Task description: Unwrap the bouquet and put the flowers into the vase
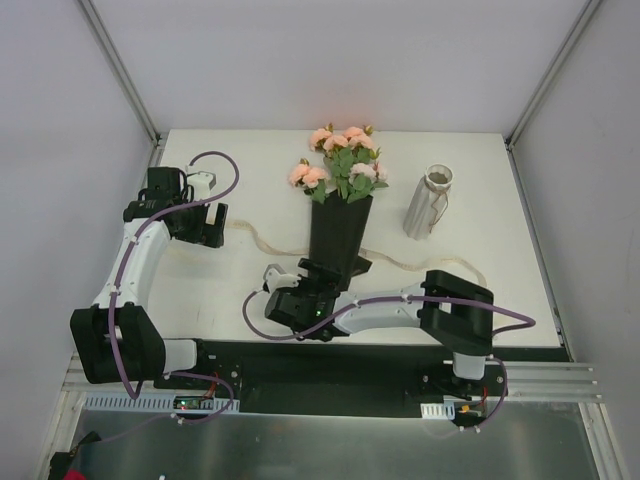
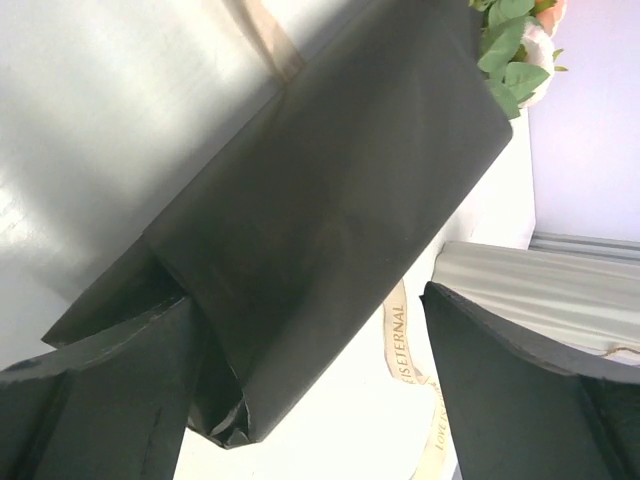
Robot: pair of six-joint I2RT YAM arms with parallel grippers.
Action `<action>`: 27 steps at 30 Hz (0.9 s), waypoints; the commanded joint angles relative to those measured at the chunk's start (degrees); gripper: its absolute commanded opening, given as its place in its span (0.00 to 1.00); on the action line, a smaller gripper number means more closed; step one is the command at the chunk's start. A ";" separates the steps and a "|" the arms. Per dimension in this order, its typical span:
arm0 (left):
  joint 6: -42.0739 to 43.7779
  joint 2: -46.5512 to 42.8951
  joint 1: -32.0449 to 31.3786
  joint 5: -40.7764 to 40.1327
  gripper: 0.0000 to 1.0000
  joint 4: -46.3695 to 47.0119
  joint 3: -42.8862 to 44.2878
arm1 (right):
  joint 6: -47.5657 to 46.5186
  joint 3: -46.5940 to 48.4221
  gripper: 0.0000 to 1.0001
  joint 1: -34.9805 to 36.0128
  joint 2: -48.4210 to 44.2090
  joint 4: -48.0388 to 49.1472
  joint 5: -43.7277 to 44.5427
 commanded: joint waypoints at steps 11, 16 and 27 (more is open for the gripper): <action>-1.46 -2.59 0.03 0.50 0.99 -0.28 2.58 | 2.21 -5.66 0.82 2.65 -24.13 11.72 6.46; -1.55 -2.32 0.04 0.76 0.99 -0.27 3.19 | 9.33 -7.51 0.90 3.70 -26.78 4.52 3.48; -1.72 -2.59 -0.75 1.56 0.99 -1.24 4.16 | 15.92 0.46 0.93 0.20 -23.61 -5.05 3.56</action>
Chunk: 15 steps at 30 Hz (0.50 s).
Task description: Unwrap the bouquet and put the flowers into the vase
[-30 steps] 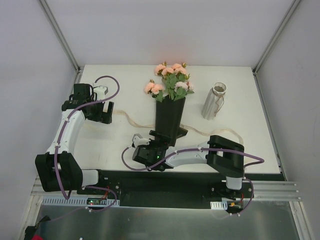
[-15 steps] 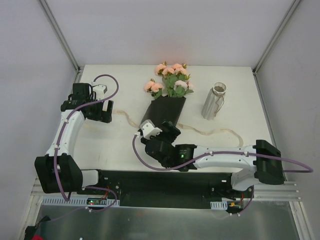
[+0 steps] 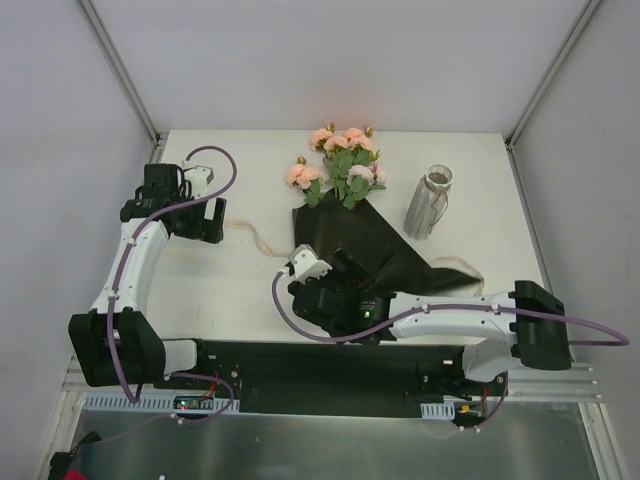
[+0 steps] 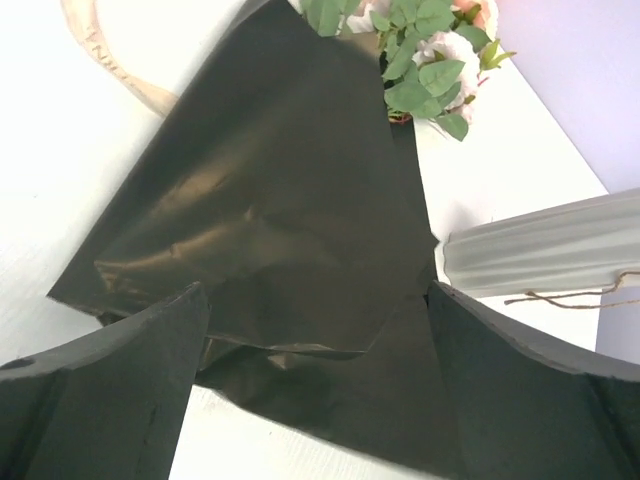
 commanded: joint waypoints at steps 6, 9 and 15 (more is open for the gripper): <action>-0.19 -2.28 -3.17 0.85 0.99 -1.97 4.30 | 24.49 8.30 0.95 -15.49 -4.75 -22.74 -10.61; -0.37 -2.46 -3.52 1.55 0.99 -2.41 4.74 | 29.78 1.97 0.95 -22.08 -9.49 -20.92 -19.65; -0.54 -2.02 -4.23 1.12 0.99 -2.76 4.56 | 32.25 -11.84 0.89 -33.95 -17.93 -8.18 -34.78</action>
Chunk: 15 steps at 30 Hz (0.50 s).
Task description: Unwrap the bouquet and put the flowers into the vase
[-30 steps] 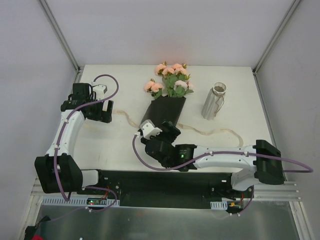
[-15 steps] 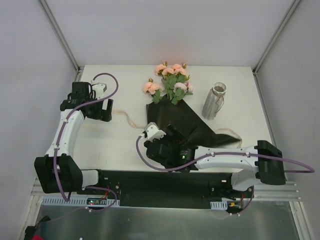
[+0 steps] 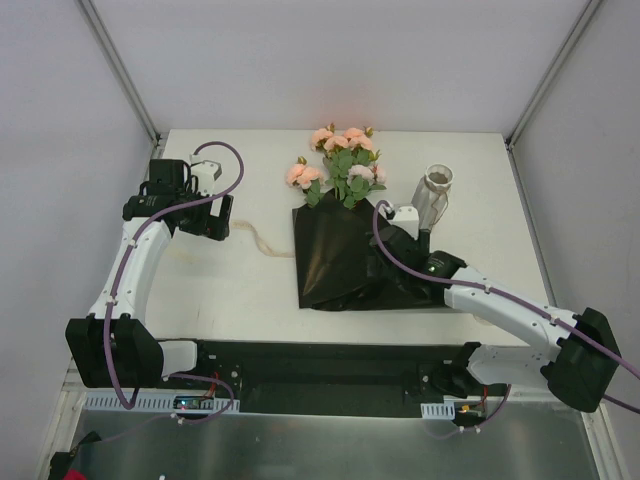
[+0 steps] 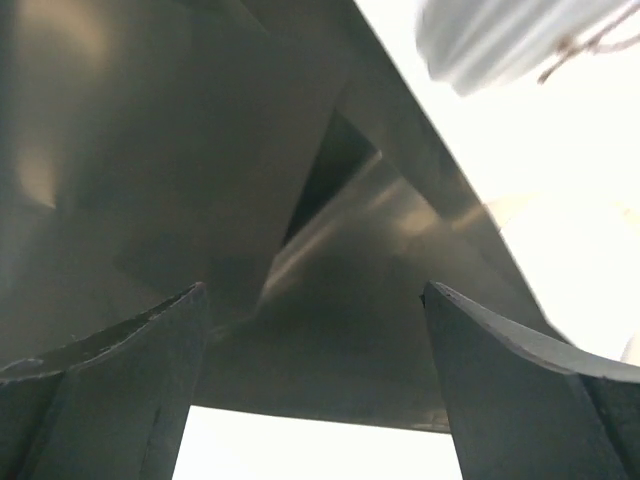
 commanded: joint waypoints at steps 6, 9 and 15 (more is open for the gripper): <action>-0.54 -1.67 -0.77 0.54 0.99 -1.60 2.01 | 6.64 -8.94 0.77 -12.14 -1.79 15.40 -25.46; -0.54 -1.94 -0.77 0.19 0.99 -1.95 2.01 | 7.78 -10.79 0.71 -14.60 0.23 19.70 -29.24; 0.07 -2.99 -0.77 -0.77 0.99 -2.04 1.39 | 8.31 -9.83 0.60 -16.98 4.98 24.19 -33.82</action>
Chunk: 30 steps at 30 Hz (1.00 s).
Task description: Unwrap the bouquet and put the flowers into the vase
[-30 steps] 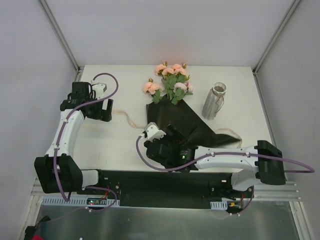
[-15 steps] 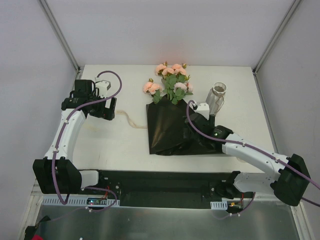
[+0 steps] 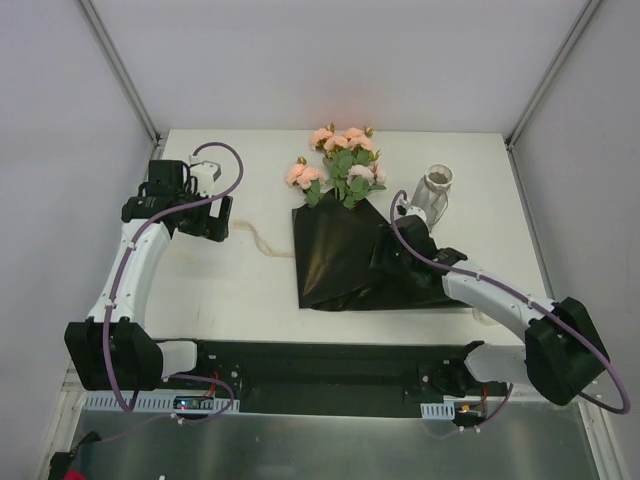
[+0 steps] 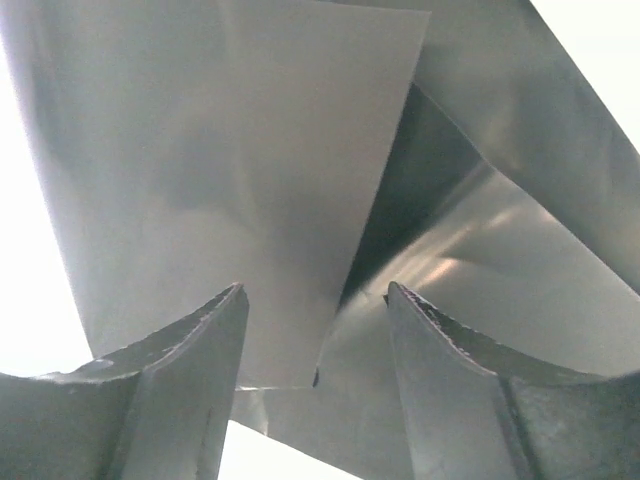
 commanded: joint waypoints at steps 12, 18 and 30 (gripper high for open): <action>-0.59 -2.95 -1.82 -0.93 0.99 -1.26 1.92 | 1.68 4.59 0.09 0.85 3.01 8.29 -6.67; -4.98 -2.69 -2.01 -2.68 0.99 -1.52 5.69 | -3.86 16.27 0.06 7.53 6.60 5.92 -6.92; -14.47 -4.52 0.70 -26.41 0.99 -0.47 11.41 | -13.45 43.34 0.08 21.60 30.93 4.43 -19.05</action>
